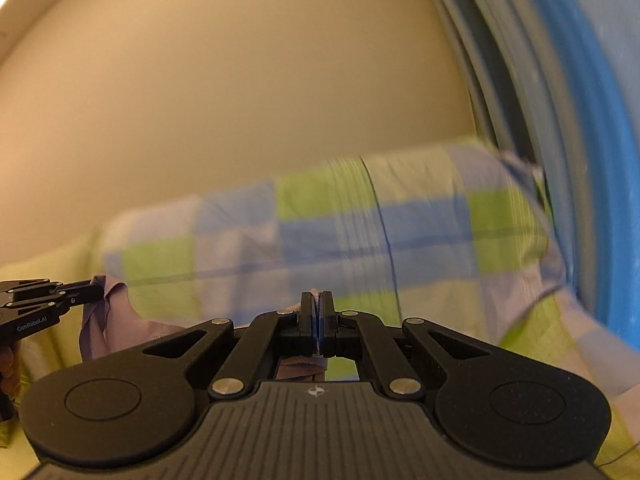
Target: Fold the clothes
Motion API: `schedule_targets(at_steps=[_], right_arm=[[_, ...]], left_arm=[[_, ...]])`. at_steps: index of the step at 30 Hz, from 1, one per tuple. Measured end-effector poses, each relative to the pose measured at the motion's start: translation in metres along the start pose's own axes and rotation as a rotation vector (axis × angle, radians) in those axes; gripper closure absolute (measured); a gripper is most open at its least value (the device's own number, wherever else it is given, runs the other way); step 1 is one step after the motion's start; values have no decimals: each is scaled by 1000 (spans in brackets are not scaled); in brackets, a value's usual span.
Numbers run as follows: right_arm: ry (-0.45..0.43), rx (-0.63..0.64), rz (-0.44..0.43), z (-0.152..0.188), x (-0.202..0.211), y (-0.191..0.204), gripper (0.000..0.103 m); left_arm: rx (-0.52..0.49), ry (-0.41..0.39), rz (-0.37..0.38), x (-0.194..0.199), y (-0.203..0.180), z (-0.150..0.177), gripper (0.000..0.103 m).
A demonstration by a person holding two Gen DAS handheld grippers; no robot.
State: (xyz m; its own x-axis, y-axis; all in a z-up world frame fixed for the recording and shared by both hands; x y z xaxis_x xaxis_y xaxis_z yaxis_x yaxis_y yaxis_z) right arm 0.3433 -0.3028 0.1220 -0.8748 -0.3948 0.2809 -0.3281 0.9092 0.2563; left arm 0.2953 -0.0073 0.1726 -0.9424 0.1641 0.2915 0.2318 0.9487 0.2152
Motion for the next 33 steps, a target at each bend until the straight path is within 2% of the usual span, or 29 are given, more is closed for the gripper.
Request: schedule_targets(at_steps=[2, 4, 6, 8, 12, 14, 16, 20, 22, 25, 30, 33], right_arm=[[65, -43, 77, 28, -46, -23, 60], [105, -90, 67, 59, -63, -39, 61], [138, -98, 58, 86, -64, -47, 61], [193, -128, 57, 113, -50, -51, 60], [267, -261, 58, 148, -2, -55, 58], [295, -303, 62, 163, 27, -52, 51], [337, -303, 57, 178, 52, -42, 46], [417, -287, 33, 209, 101, -18, 46], [459, -285, 38, 229, 122, -15, 46], [516, -290, 55, 255, 147, -9, 46], [569, -244, 79, 275, 161, 1, 46], [574, -226, 92, 278, 166, 3, 46]], left_arm=[[87, 114, 35, -54, 3, 38, 73], [111, 183, 34, -84, 1, 69, 74], [127, 234, 41, -86, 2, 105, 72], [161, 297, 51, -78, 8, 140, 67], [197, 414, 80, -49, 2, 194, 65], [200, 466, 109, -28, -6, 215, 64], [198, 506, 140, -8, -16, 229, 63], [177, 570, 239, 39, -35, 253, 54], [177, 599, 303, 62, -40, 264, 54], [138, 610, 357, 88, -45, 274, 54], [66, 637, 427, 97, -56, 291, 54], [49, 624, 422, 96, -53, 297, 54]])
Point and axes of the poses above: each gripper's, at about its wrist camera, not at the fingertips, and x roughly against the way its jaws point, y to its left, z to its underside, the point moved 5 cm from there along -x, roughly the way its jaws point, and after that the axes turned 5 degrees about y, right-handed, at the moved point
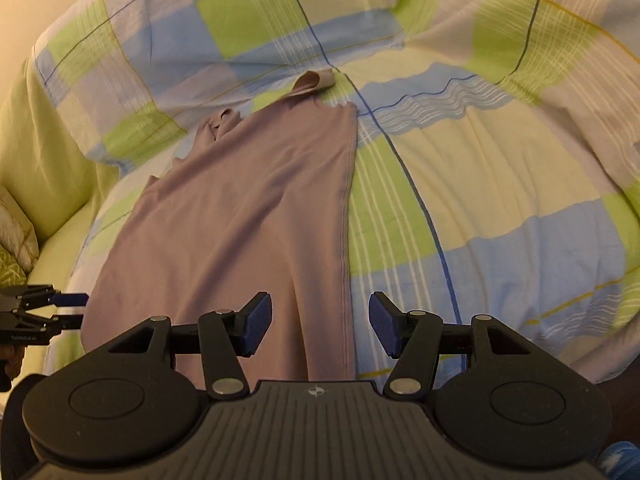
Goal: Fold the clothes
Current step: 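Lay the T-shirt flat on the sheet and open both grippers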
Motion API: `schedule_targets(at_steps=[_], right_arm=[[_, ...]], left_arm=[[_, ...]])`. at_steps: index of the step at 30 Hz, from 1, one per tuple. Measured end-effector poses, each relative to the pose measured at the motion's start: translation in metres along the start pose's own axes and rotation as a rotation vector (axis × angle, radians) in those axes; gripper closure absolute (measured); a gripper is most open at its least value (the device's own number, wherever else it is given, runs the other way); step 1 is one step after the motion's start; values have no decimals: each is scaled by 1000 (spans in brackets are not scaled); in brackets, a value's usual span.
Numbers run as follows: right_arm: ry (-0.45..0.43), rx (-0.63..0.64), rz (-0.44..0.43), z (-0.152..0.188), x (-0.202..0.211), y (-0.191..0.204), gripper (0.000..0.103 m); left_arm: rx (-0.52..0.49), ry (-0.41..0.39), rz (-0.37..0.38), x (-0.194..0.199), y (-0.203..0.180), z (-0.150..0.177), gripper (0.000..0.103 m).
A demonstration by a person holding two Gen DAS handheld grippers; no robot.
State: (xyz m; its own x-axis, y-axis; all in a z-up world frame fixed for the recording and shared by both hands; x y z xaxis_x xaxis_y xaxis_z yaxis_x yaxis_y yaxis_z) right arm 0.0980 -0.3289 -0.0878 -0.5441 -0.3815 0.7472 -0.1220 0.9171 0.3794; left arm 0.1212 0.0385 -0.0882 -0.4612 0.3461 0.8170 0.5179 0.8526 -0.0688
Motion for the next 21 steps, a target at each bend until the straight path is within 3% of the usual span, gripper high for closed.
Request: schedule_targets(at_steps=[5, 11, 13, 15, 21], right_arm=[[29, 16, 32, 8, -5, -4, 46], [39, 8, 47, 8, -14, -8, 46], [52, 16, 54, 8, -16, -8, 46], [68, 20, 57, 9, -18, -9, 46], [104, 10, 65, 18, -20, -13, 46]], left_arm=[[-22, -22, -5, -2, 4, 2, 53], [58, -92, 97, -18, 0, -24, 54], [77, -96, 127, -22, -2, -31, 63], [106, -103, 181, -22, -4, -34, 81], [123, -103, 230, -12, -11, -31, 96]])
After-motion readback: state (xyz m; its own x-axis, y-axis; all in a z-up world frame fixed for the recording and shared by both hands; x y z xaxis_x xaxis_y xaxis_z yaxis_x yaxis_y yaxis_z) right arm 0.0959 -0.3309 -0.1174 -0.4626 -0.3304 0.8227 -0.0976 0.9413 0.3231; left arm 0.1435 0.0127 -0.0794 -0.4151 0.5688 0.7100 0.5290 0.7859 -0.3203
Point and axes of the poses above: each gripper's, at about its wrist camera, not at the fingertips, and x roughly against the way its jaws point, y to its left, z to its underside, the point moved 5 cm from there along -x, roughly the way its jaws point, and after that the axes turned 5 degrees about y, right-handed, at the moved point
